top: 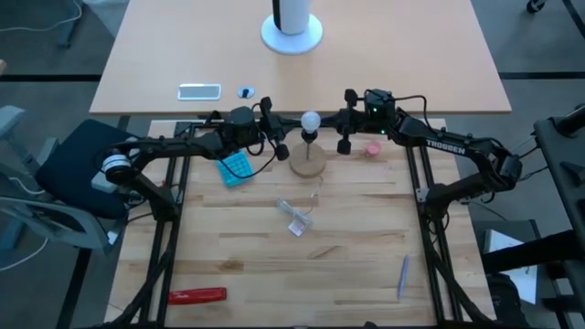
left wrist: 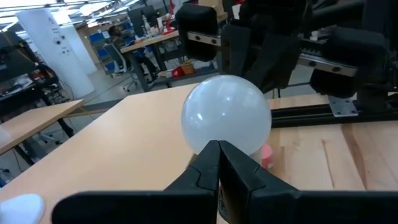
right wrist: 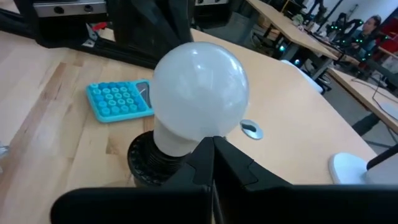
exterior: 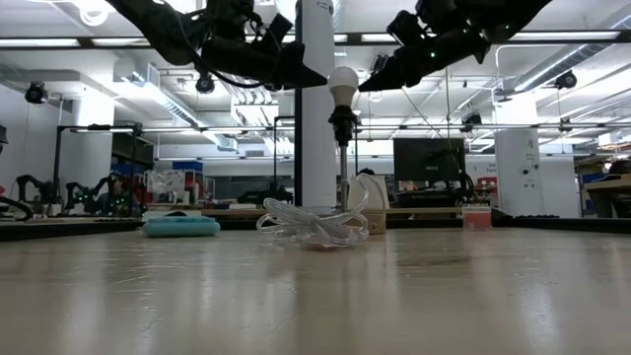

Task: Screw lightbulb
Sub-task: Remove the light bulb from the desk lamp

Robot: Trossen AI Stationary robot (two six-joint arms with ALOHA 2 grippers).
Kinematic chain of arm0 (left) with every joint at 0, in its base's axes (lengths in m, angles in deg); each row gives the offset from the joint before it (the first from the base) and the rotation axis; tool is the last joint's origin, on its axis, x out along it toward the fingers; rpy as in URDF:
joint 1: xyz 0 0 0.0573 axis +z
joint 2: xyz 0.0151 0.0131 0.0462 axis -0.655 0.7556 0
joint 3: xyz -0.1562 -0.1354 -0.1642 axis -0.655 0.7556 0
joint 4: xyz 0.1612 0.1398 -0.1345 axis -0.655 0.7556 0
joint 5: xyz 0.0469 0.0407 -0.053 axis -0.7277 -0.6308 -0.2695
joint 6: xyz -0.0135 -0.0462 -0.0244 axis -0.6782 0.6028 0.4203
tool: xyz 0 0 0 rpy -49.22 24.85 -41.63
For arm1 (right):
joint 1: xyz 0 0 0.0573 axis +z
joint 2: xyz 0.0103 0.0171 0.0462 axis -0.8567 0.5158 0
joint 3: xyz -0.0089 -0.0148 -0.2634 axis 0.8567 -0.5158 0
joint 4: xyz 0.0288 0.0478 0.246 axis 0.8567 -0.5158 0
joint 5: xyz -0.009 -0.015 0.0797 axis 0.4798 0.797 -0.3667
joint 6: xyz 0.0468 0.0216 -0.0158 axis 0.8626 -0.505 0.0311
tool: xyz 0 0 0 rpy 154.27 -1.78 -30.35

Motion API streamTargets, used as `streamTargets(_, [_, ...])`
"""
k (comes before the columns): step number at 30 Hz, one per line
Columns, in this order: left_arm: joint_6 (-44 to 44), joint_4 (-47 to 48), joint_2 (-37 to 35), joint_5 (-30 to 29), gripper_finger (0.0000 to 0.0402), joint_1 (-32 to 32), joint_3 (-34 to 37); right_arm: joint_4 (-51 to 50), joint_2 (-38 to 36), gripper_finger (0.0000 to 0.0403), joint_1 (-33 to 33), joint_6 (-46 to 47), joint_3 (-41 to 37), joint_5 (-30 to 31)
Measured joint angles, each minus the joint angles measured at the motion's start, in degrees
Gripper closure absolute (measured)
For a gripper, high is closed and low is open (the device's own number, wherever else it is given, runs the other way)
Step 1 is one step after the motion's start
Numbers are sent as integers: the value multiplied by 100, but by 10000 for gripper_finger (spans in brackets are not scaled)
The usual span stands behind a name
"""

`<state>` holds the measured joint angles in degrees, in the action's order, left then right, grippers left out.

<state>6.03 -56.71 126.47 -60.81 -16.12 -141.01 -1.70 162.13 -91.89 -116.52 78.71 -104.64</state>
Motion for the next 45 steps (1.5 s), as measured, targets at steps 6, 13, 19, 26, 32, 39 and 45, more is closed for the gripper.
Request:
streamTargets(6, [0, 90, -40, -32, 401, -15, 0, -42, 2, 403, -5, 65, 0, 0])
streamTargets(13, [-29, 98, -104, -318, 401, -37, 0, -270, -12, 403, 4, 61, 0, 178])
streamTargets(19, [-155, -92, -60, -863, 401, 61, 0, -516, -137, 403, 4, -55, 0, -210])
streamTargets(26, [-158, -315, 69, -355, 401, 53, -2, -78, -84, 403, 8, 91, 2, -592])
streamTargets(32, [-178, -319, 69, 115, 401, 65, -2, -93, -72, 403, 4, 211, 0, -321])
streamTargets(39, [-164, -224, 51, 565, 401, 26, -2, -49, -70, 403, -9, 228, 0, 2])
streamTargets(45, [-259, -205, -71, 103, 401, 35, -2, -311, -117, 403, 8, 222, 0, -102])
